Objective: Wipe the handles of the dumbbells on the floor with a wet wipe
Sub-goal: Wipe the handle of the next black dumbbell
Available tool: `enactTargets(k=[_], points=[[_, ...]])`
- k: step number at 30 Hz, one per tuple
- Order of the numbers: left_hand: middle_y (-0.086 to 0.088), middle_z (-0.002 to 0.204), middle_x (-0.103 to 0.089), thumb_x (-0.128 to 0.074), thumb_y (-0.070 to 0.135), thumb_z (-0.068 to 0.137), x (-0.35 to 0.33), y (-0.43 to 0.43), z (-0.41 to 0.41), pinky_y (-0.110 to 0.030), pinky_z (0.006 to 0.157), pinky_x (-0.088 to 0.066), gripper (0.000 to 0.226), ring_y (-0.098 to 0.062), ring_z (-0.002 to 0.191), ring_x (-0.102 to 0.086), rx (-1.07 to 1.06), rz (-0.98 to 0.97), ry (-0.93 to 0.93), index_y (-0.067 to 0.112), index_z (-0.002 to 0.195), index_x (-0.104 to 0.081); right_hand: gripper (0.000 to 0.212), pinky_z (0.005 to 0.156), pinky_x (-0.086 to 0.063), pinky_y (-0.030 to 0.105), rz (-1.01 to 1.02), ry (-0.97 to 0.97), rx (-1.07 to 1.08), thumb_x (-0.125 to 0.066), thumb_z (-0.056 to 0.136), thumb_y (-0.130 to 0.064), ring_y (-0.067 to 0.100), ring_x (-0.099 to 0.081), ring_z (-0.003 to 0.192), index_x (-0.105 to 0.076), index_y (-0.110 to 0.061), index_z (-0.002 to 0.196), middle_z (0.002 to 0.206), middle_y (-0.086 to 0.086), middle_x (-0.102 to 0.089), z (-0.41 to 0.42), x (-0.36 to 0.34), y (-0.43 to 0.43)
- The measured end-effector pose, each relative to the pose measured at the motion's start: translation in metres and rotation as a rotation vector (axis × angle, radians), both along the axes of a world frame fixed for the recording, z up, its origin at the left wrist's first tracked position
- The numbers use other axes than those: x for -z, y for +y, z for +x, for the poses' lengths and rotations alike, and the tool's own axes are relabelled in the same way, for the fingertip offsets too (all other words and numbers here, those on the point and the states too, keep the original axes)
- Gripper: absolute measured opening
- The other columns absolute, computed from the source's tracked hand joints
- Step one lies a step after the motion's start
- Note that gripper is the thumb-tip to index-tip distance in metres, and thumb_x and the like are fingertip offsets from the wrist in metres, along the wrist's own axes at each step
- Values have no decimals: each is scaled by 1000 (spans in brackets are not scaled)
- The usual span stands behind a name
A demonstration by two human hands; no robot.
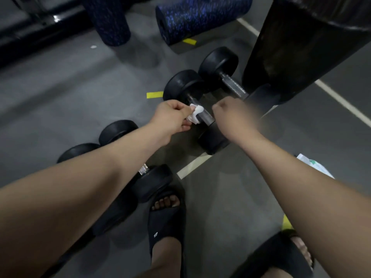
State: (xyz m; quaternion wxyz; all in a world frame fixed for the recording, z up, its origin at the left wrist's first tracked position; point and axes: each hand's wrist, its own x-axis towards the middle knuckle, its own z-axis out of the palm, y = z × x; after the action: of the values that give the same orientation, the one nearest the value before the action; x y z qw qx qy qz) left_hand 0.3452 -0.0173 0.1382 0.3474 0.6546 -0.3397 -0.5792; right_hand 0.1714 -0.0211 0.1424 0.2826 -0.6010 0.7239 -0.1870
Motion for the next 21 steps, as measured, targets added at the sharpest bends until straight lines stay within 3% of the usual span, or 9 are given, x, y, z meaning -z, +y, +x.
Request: enactTargets(k=[2, 5, 9, 12, 16, 21], points=[[-10, 73, -65, -71, 20, 95, -28, 7, 4, -27, 59, -58, 18, -19, 63, -62, -7, -80, 16, 13, 84, -59, 37, 81, -50, 34, 81, -371, -1, -55, 97, -48, 13, -62, 84, -69, -14, 95, 89, 0, -68, 9, -28, 12], [-11, 70, -64, -68, 20, 97, -70, 19, 8, -27, 58, -55, 19, -19, 60, -59, 38, -171, 24, 10, 82, -64, 45, 68, -51, 28, 117, -589, -25, -61, 96, -48, 10, -60, 72, -69, -4, 98, 80, -1, -66, 17, -69, 31], [-12, 85, -66, -66, 16, 98, -129, 43, 16, -28, 74, -58, 9, -16, 74, -62, 221, -216, 91, 9, 93, -70, 15, 59, -44, 31, 65, -798, 15, -66, 97, -21, 23, -54, 70, -66, -7, 90, 74, 8, -64, 21, -124, 57], [-4, 77, -66, -68, 3, 93, -166, 62, 26, -23, 72, -60, 8, -9, 68, -64, 324, -243, 27, 11, 95, -69, 15, 65, -44, 34, 77, -824, 4, -64, 94, -14, 24, -56, 72, -62, -13, 79, 72, 10, -63, 18, -161, 69], [-4, 71, -65, -62, 3, 93, -206, 80, 44, -27, 71, -60, 12, -11, 65, -62, 273, -270, -100, 12, 87, -67, 21, 63, -55, 26, 111, -771, 4, -61, 94, -6, 15, -68, 70, -50, -15, 78, 81, 13, -64, 15, -200, 85], [-15, 93, -76, -57, 7, 95, -243, 102, 50, -31, 78, -61, 8, -23, 89, -76, 304, -221, -101, 10, 97, -64, 20, 59, -58, 25, 169, -659, -57, -58, 94, 3, 16, -67, 66, -52, -15, 90, 74, 8, -61, 22, -227, 95]])
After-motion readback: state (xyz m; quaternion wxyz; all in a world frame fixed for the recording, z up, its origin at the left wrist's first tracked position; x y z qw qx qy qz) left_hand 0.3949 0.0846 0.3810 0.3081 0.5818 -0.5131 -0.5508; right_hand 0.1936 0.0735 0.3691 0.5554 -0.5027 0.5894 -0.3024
